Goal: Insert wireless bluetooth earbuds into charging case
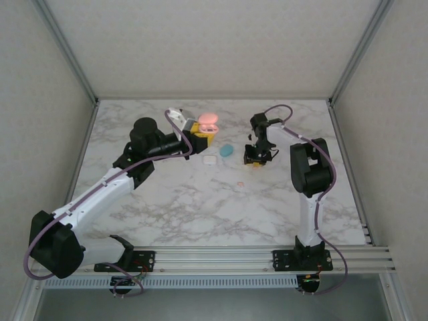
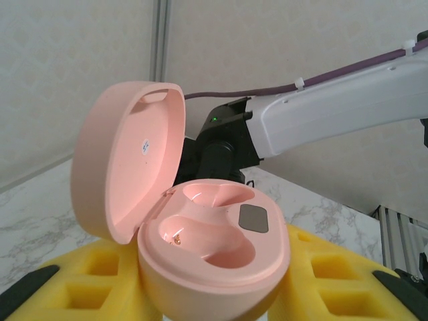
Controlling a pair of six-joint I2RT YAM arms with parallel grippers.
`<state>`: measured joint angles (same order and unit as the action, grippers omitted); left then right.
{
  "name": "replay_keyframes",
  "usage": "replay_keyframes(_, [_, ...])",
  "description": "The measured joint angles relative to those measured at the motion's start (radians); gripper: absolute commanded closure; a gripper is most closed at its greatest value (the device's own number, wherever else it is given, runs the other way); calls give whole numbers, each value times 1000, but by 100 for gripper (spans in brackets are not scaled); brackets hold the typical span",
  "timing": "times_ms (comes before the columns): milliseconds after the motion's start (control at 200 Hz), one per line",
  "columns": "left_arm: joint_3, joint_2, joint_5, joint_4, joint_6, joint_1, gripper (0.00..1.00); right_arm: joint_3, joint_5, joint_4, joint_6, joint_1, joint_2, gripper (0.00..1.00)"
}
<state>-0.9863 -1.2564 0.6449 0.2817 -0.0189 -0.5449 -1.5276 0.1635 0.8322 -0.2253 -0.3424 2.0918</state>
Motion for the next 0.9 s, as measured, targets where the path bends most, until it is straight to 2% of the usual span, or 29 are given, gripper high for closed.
replay_keyframes(345, [-10,-2,0,-8,0,0,85,119,17,75,223,-117,-133,67])
replay_keyframes(446, [-18,-3,0,-16,0,0,85,127,-1,89,234,-131,-186,65])
replay_keyframes(571, [-20,-3,0,-21,1,0,85,136,-25,72,111,-94,-246,64])
replay_keyframes(706, [-20,-3,0,-34,12,0,85,233,-37,12,-65,-47,-325,62])
replay_keyframes(901, [-20,-3,0,-57,27,0,86,290,-36,-6,-236,-48,-342,61])
